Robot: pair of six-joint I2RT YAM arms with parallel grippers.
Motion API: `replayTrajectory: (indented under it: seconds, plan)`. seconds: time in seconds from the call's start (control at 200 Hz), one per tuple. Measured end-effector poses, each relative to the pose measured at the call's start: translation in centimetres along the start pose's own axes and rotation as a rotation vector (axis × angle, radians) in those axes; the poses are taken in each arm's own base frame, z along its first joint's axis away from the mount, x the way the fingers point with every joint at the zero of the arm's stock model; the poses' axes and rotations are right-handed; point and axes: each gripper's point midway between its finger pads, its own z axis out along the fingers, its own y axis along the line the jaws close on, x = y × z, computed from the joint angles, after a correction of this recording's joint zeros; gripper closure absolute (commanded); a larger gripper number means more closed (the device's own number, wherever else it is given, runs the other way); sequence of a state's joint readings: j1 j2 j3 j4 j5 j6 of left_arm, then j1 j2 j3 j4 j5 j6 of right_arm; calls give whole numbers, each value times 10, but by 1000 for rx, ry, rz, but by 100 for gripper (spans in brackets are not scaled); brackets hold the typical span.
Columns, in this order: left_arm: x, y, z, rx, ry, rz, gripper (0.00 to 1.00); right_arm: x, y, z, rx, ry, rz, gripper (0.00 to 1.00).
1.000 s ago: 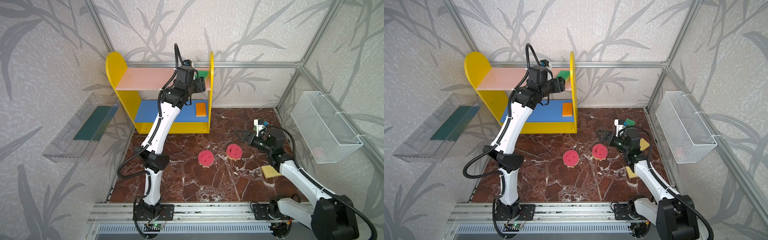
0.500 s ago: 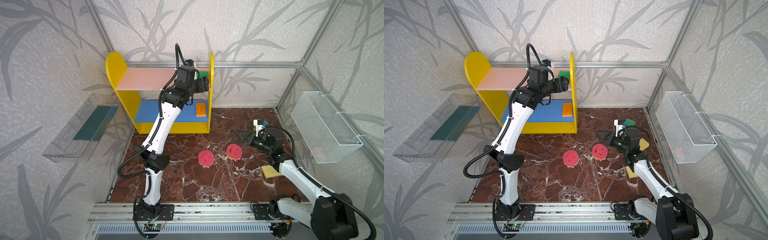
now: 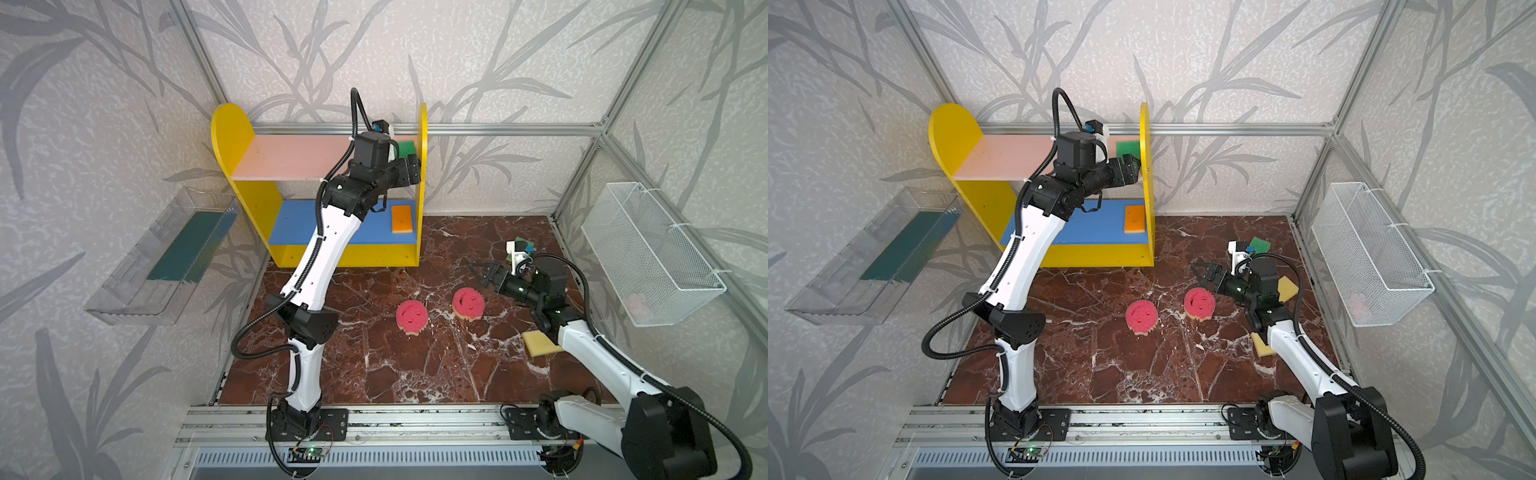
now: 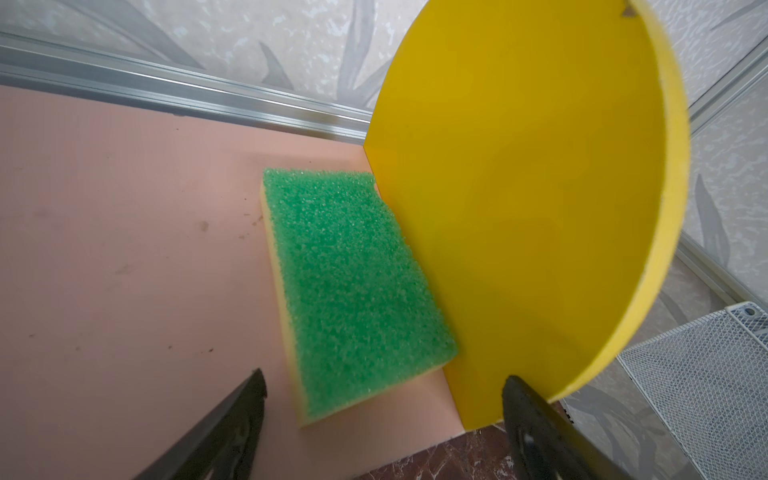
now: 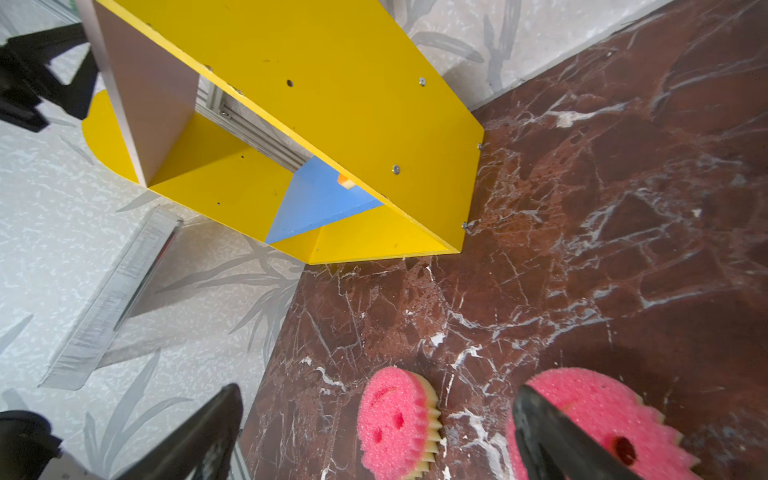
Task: Place and organize the cleaning sponges onto the shelf
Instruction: 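Withdraw the left gripper while the right gripper moves over the far green sponge, then lower the right gripper onto the green-faced sponge and close it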
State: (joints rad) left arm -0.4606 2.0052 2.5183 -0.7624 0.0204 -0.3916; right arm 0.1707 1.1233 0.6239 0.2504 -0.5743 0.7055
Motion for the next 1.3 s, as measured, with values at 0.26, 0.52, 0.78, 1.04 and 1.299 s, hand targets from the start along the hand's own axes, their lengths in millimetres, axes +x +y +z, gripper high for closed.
replayTrajectory:
  seconds: [0.26, 0.52, 0.78, 1.04, 1.299]
  plan:
    - [12, 15, -64, -37, -5, 18, 1, -20, -14, -16, 215, -29, -45, 1]
    - [67, 33, -126, -28, -46, -13, 1, -56, -34, -32, 465, -59, -163, 1]
    - [189, 61, -102, -75, 91, -37, 1, -93, -107, -26, 735, -15, -123, 1]
    - [289, 72, -79, -90, 188, -20, 2, -134, -179, 12, 891, 36, -62, 1]
    - [348, 84, -60, -87, 226, -22, 3, -150, -251, 55, 1018, 129, -58, 1]
